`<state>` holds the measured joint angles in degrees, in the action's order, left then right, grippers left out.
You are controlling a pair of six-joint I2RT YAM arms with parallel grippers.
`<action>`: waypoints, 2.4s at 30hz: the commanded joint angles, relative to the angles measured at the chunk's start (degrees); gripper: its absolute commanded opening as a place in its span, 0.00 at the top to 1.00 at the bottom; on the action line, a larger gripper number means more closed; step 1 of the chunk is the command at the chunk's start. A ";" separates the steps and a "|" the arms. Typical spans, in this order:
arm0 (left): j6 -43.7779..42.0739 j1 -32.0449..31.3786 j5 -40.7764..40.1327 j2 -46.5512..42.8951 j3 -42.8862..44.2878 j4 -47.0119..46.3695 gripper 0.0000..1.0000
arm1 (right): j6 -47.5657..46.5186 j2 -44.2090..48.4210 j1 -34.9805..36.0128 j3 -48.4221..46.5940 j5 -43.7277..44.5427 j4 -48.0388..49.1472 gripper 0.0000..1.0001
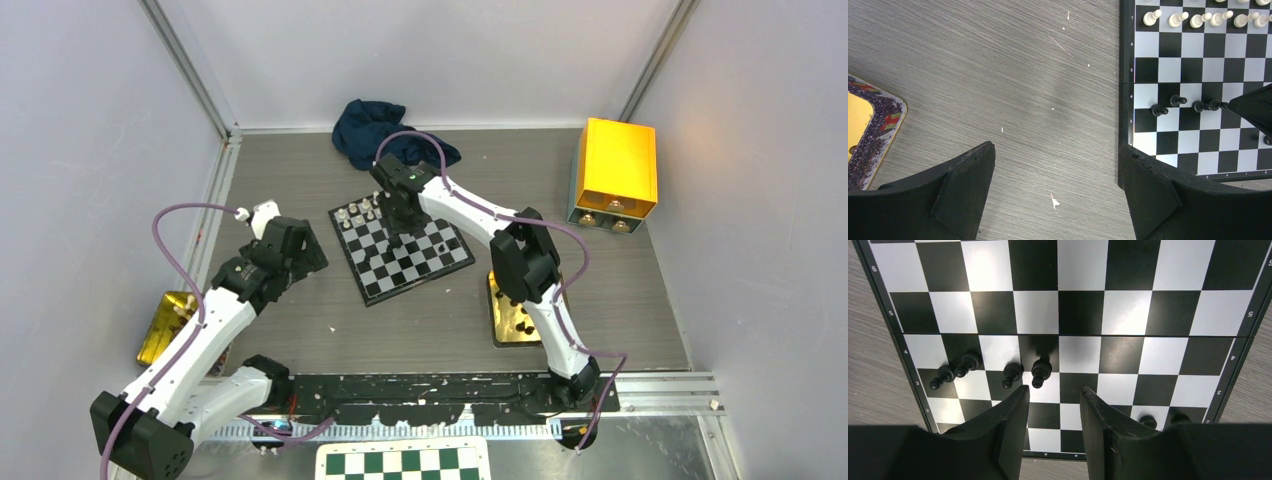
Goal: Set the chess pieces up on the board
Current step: Pick up the chess piece from the chessboard.
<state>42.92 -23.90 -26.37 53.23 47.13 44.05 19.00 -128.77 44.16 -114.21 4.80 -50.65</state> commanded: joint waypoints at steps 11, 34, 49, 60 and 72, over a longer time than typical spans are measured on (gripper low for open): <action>-1.32 -0.32 -1.57 -1.24 1.12 -0.94 0.06 | 0.33 -1.58 0.44 -3.50 -1.20 0.55 0.55; -1.52 -0.36 -2.21 -0.94 0.72 -1.24 0.06 | 0.32 -3.33 0.55 -5.02 -2.21 -0.15 0.63; -1.48 -0.45 -2.17 -1.19 0.50 -1.15 0.06 | 0.50 -3.39 0.66 -3.82 -2.60 0.05 0.73; -1.34 -0.45 -2.18 -1.67 0.33 -0.91 0.06 | 0.45 -2.10 0.84 -3.37 -1.82 0.09 0.95; -1.00 -0.45 -1.59 -1.51 0.59 -0.99 0.06 | -0.19 2.71 0.79 0.14 1.37 0.22 0.98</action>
<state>41.76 -24.05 -27.00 52.60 47.11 44.03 19.62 -131.74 44.64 -115.28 4.12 -50.59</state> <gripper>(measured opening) 0.938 0.152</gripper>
